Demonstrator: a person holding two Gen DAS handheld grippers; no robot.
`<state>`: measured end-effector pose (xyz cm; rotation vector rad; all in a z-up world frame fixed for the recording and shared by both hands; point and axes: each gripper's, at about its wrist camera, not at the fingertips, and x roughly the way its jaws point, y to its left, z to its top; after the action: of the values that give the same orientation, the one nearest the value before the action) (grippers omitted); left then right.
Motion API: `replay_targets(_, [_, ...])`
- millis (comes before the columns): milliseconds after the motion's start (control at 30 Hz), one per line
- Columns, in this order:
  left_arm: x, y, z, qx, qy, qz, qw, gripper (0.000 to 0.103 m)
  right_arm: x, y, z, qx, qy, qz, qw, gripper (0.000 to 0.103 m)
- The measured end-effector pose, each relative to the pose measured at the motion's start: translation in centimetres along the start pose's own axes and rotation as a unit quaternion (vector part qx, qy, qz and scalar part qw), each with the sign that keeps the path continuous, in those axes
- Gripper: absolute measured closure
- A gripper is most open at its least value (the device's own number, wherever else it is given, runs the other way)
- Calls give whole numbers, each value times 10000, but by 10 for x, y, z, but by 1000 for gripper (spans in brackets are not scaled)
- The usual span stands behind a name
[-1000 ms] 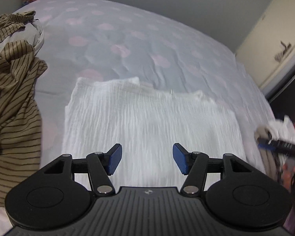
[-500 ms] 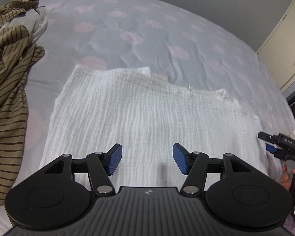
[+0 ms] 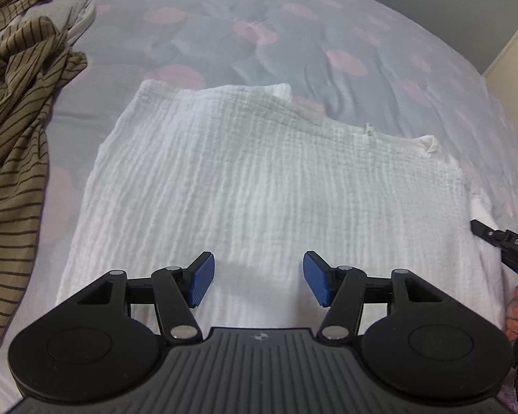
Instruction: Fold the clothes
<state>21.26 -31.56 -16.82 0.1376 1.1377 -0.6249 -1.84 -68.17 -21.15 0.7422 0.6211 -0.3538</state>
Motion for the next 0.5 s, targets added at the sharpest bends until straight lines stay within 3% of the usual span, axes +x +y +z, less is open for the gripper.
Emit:
replay_targets(200, [-13,2,2,74,-57,19,10000,48,-18,23,7,52,-39,146,9999,92])
replay_targets(500, [-48,18,6,18,-400,-300,9988,48,-57,126,21,-37,-188,589,9981,92])
